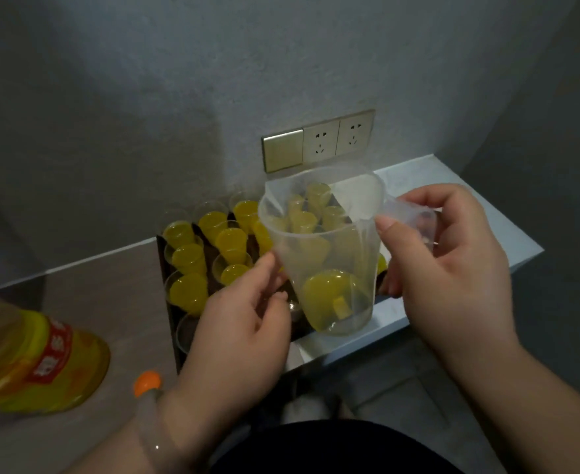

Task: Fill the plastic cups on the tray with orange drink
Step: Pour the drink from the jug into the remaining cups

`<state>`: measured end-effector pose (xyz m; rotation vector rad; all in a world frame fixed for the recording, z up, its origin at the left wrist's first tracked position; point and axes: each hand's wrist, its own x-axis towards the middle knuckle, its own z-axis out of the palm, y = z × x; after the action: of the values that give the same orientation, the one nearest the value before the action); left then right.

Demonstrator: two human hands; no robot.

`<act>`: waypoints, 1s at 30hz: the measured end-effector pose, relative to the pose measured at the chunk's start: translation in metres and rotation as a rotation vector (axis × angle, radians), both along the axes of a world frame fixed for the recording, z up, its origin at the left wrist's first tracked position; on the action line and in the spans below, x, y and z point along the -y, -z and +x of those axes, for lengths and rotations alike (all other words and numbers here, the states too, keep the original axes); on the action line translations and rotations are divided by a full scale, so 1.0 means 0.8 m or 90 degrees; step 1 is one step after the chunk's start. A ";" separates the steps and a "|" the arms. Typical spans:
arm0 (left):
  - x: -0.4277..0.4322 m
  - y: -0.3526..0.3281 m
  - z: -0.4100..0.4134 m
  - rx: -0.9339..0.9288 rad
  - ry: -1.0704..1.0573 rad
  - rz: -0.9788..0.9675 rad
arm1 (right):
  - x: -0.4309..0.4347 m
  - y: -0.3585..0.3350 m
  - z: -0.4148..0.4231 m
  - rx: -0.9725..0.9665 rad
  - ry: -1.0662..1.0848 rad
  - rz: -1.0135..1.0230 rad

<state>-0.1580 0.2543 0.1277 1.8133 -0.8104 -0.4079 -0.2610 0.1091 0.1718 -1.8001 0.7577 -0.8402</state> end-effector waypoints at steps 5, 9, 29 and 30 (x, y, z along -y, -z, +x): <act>0.021 0.000 -0.021 -0.140 0.068 0.015 | 0.020 0.007 -0.023 -0.055 0.000 -0.017; 0.040 0.010 -0.026 -0.268 0.136 0.056 | 0.031 0.012 -0.033 -0.120 -0.015 -0.051; 0.067 0.042 -0.038 -0.624 0.126 0.140 | 0.048 0.024 -0.036 -0.364 -0.041 -0.146; 0.068 0.043 -0.037 -0.638 0.112 0.134 | 0.050 0.025 -0.034 -0.367 -0.040 -0.152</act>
<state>-0.1879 0.2001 0.0934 1.4367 -0.2106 -1.4083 -0.2883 0.0688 0.1521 -2.3076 0.9848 -0.3737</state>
